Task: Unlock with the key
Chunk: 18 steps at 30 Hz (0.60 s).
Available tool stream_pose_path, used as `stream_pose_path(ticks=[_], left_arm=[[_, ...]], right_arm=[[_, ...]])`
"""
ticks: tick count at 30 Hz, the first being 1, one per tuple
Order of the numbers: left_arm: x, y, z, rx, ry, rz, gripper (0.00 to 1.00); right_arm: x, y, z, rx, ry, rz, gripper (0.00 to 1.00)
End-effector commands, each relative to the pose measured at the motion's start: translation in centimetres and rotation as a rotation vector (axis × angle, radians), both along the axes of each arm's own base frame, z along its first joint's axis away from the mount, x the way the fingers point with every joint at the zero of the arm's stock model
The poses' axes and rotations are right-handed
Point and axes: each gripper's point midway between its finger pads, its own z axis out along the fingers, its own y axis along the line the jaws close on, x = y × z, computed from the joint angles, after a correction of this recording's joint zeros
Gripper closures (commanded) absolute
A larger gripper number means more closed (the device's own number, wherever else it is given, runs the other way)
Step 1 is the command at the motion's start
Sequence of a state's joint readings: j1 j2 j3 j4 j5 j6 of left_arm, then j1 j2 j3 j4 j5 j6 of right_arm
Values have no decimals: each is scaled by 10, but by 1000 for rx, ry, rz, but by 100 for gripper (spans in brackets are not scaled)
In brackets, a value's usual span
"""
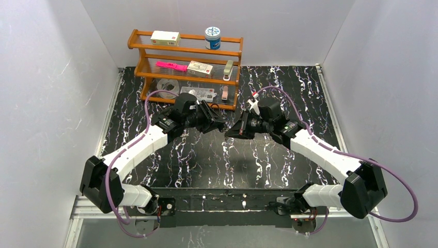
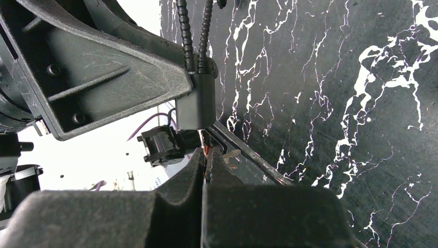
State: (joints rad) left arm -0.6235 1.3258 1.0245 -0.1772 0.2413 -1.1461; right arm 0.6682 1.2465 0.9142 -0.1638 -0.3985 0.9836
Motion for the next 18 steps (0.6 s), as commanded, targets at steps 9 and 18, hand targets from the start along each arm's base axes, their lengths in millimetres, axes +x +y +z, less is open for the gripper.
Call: stream_pose_path(ticks=[9, 18], left_arm=[[-8, 4, 30, -126, 31, 99, 90], [-9, 5, 26, -134, 57, 120, 90]], right_arm=[[34, 8, -2, -80, -133, -81, 99], [35, 24, 18, -22, -238, -37, 99]])
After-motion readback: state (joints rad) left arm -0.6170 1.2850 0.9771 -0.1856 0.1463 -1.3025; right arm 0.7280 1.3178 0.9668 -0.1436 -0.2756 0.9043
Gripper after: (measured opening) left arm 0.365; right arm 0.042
